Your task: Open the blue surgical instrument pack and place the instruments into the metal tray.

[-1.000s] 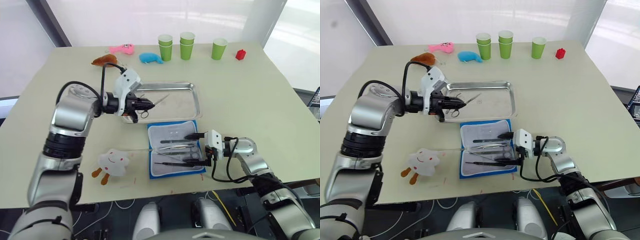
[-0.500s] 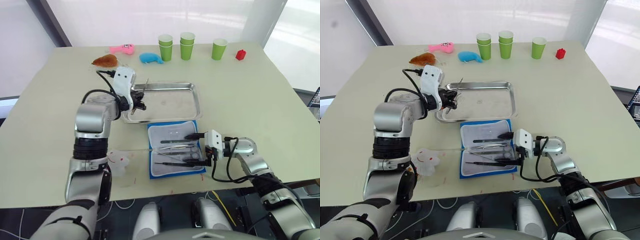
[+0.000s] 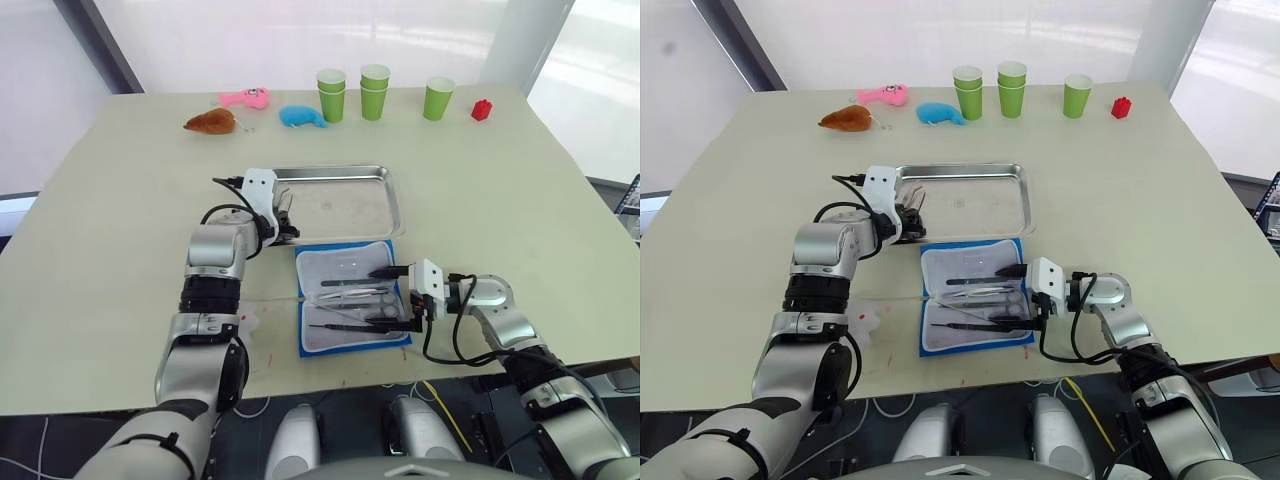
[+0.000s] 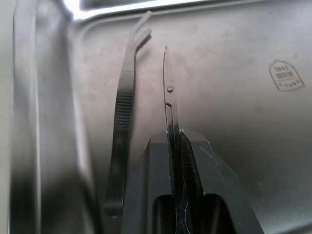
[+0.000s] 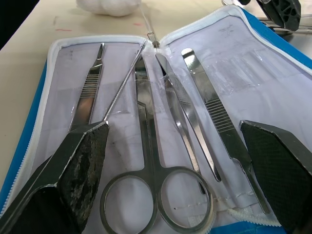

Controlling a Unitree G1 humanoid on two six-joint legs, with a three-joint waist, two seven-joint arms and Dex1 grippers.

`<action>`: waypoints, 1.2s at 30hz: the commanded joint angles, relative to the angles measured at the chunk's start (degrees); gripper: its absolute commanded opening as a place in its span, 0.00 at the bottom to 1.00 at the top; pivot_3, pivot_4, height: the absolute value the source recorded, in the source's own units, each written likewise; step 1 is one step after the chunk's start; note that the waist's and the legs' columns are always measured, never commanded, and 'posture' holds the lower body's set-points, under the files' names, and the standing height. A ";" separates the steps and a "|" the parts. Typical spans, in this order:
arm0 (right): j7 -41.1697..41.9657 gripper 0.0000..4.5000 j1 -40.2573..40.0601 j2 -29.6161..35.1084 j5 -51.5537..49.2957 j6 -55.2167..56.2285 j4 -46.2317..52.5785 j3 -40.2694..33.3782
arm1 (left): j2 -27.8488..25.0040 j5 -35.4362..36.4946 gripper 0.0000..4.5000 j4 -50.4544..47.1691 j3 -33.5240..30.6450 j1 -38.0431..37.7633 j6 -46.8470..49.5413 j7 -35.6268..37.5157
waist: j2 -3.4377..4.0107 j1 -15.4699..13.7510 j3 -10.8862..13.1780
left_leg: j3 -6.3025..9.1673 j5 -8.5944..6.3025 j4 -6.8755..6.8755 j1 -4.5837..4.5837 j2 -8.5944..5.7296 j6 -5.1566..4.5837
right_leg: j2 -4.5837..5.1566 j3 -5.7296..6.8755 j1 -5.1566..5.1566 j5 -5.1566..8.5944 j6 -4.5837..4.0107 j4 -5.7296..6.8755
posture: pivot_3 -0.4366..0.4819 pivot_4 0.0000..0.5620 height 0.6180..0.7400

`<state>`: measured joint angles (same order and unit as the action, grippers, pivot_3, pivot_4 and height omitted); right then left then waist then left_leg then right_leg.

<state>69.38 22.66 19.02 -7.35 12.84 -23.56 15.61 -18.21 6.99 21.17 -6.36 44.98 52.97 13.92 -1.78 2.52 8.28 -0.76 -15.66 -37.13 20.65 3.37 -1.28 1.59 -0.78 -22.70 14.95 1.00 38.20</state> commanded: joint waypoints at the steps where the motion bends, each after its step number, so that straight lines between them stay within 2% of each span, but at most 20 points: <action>1: -0.15 1.00 -2.94 -0.39 4.35 -1.52 -3.86 4.80 | 0.21 0.41 0.02 1.07 -0.98 1.79 -2.13 -0.61 | 0.00 0.01 0.00 | 0.00 0.00 0.01 0.00 0.00 0.01 | 0.00 0.00 0.00 0.00 0.00 0.00 | 0.48 0.27 1.00; 2: -0.18 1.00 -3.00 -0.36 4.35 -1.52 -3.83 4.77 | 0.25 0.47 0.02 1.33 -1.09 1.88 -2.23 -0.77 | 0.00 0.00 0.00 | 0.00 0.01 0.01 0.00 0.00 0.01 | 0.00 0.00 0.00 0.00 0.00 0.00 | 0.48 0.27 1.00; 5: -0.22 1.00 -3.15 -0.22 4.34 -1.55 -3.70 4.72 | 0.19 0.42 0.25 1.36 -1.24 1.94 -2.45 -1.30 | 0.00 0.02 0.00 | -0.01 0.01 0.01 -0.01 0.00 0.03 | 0.00 0.00 0.00 0.00 0.00 0.00 | 0.48 0.27 1.00; 8: -0.23 1.00 -3.24 -0.10 4.36 -1.59 -3.63 4.71 | 0.21 0.54 0.56 0.41 -1.28 1.83 -2.12 -1.55 | 0.00 0.01 0.00 | 0.00 0.02 0.01 0.00 0.00 0.04 | 0.00 0.01 0.00 0.00 0.00 0.00 | 0.48 0.27 1.00; 23: -0.34 1.00 -3.39 -0.35 4.42 -1.37 -3.95 4.86 | -1.20 2.93 0.56 -9.59 0.61 2.09 -0.74 2.41 | 0.00 0.01 0.00 | 0.02 0.16 0.07 -0.01 0.00 0.35 | 0.00 0.02 0.00 0.00 0.01 0.00 | 0.48 0.27 1.00; 28: -0.86 1.00 -3.47 -0.79 4.43 -1.45 -3.84 4.91 | -2.94 6.53 0.56 -13.28 2.03 -0.34 -5.37 12.41 | 0.00 0.03 0.00 | 0.02 0.20 0.13 -0.04 0.00 0.45 | 0.00 0.02 0.00 0.00 0.01 0.00 | 0.48 0.27 1.00; 33: -1.26 1.00 -3.53 -0.97 4.35 -1.48 -3.75 4.84 | -7.37 9.44 0.56 -18.00 5.59 -4.25 -8.69 23.97 | -0.01 0.18 -0.01 | -0.04 0.22 0.31 -0.15 0.00 0.52 | -0.01 -0.06 0.00 0.00 0.00 0.00 | 0.48 0.27 1.00; 36: -1.08 1.00 -3.50 -0.78 4.28 -1.57 -3.76 4.77 | -9.46 10.53 0.56 -19.78 6.96 -5.67 -10.03 28.30 | -0.02 0.10 -0.01 | 0.00 0.24 0.32 -0.14 0.00 0.56 | -0.02 -0.03 0.00 0.00 0.00 0.00 | 0.48 0.27 1.00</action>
<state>68.25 22.40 18.69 -7.20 12.89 -23.47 15.61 -26.83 16.24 4.72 0.34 38.92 45.04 39.79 -1.81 2.62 8.27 -0.76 -15.42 -36.80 20.50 3.37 -0.72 1.57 -0.81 -22.70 14.95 1.00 38.20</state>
